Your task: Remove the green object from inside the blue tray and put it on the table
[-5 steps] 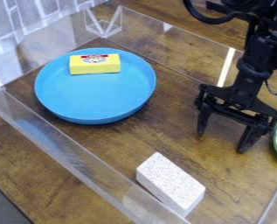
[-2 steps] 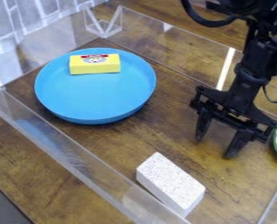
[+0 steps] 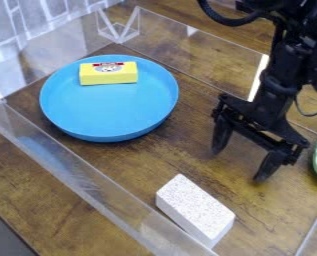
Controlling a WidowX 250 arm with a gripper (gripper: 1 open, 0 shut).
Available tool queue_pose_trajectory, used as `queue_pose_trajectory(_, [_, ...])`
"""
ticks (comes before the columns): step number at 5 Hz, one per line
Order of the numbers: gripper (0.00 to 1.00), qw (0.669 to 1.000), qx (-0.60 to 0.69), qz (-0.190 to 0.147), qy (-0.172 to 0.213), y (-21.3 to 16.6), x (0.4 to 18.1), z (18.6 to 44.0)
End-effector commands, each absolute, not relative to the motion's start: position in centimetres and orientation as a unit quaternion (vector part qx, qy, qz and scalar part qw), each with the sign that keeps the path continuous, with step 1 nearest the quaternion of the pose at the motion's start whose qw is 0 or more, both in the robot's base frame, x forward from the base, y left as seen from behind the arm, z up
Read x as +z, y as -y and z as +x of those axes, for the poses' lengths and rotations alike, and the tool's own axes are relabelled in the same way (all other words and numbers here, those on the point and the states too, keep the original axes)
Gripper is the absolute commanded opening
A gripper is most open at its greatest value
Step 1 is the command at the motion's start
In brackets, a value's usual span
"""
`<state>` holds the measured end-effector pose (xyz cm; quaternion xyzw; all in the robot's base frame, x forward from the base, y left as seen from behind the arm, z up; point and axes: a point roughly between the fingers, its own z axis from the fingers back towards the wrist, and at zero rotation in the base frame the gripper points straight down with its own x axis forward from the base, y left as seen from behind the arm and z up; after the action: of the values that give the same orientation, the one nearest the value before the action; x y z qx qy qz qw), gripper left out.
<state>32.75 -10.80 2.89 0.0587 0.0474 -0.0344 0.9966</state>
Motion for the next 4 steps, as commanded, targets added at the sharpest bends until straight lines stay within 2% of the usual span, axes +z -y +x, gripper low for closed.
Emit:
queue_pose_trajectory(1, [1.00,0.998,0.000,0.055,-0.016,10.9,5.8,32.8])
queue_pose_trajectory(2, [1.00,0.998,0.021,0.058,-0.015,11.9,6.3,32.3])
queue_pose_trajectory(4, [1.00,0.997,0.030,0.074,-0.010,9.4,4.0,33.0])
